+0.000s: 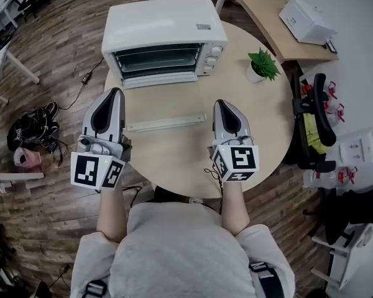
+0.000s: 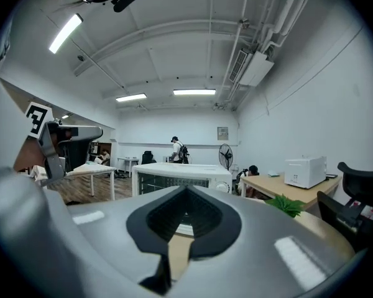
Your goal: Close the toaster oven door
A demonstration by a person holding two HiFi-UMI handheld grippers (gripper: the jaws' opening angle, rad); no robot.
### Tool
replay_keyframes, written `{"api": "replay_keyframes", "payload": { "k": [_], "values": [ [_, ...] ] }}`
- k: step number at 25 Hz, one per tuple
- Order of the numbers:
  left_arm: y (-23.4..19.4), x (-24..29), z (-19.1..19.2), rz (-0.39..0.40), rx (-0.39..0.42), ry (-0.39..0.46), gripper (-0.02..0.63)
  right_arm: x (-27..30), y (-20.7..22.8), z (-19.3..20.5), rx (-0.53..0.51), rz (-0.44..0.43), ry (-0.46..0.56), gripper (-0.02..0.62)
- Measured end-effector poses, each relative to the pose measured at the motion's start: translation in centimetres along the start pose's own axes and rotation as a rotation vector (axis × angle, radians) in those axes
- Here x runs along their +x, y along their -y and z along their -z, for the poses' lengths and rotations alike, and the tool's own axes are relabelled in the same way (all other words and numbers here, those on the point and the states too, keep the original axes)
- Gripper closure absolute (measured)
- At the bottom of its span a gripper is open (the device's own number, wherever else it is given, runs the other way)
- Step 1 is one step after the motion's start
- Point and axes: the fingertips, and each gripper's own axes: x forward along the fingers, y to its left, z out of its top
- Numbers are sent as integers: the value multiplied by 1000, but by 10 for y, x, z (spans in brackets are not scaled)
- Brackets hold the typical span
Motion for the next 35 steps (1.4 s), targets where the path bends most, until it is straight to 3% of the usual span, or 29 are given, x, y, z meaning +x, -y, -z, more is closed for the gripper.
{"api": "replay_keyframes", "payload": {
  "k": [24, 35],
  "values": [
    [-27, 22, 59, 64, -71, -112, 600, 9, -6, 182, 174, 68, -408, 583],
    [-37, 16, 70, 54, -69, -138, 600, 13, -1, 241, 259, 99, -527, 540]
  ]
}}
